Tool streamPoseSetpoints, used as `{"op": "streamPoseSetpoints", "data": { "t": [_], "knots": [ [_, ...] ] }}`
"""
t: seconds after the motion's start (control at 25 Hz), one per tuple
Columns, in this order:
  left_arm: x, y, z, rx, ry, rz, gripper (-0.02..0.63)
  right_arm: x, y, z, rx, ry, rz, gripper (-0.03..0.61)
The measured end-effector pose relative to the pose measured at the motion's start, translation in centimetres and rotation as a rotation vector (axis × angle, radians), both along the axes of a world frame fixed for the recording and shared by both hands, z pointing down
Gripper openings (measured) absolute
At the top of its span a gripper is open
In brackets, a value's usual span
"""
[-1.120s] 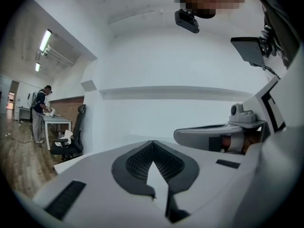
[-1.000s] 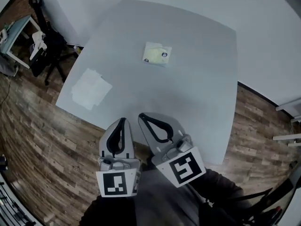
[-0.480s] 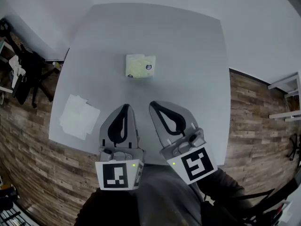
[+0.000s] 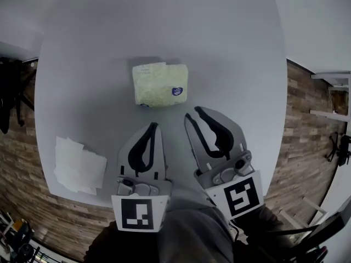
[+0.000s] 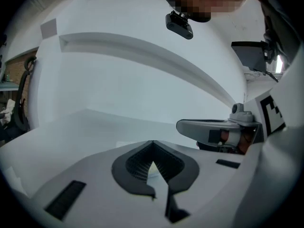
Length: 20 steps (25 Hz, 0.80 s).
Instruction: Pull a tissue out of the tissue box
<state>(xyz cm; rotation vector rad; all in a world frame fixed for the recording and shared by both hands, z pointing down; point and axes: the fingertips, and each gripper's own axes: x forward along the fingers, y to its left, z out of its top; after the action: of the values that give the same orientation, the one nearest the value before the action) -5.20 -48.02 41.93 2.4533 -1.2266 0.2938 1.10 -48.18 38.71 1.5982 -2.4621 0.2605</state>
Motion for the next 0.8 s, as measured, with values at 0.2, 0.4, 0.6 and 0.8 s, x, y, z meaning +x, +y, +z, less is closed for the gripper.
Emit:
{"op": "streamPoseSetpoints", "data": {
  "t": [0.2, 0.4, 0.6, 0.8],
  "knots": [
    [1.4, -1.3, 3.5, -0.066, 0.019, 0.054, 0.002, 0.6, -3.0, 2.8, 0.012, 0.099, -0.053, 0.101],
    [2.0, -2.5, 5.6, -0.090, 0.014, 0.062, 0.002, 0.5, -5.2, 5.1, 0.026, 0.173, -0.094, 0.117],
    [2.2, -3.1, 6.7, -0.096, 0.010, 0.065, 0.002, 0.4, -6.1, 6.6, 0.021, 0.210, -0.091, 0.072],
    [2.1, -3.7, 7.3, -0.092, 0.012, 0.051, 0.002, 0.0, -6.0, 6.0, 0.028, 0.186, -0.129, 0.002]
  ]
}}
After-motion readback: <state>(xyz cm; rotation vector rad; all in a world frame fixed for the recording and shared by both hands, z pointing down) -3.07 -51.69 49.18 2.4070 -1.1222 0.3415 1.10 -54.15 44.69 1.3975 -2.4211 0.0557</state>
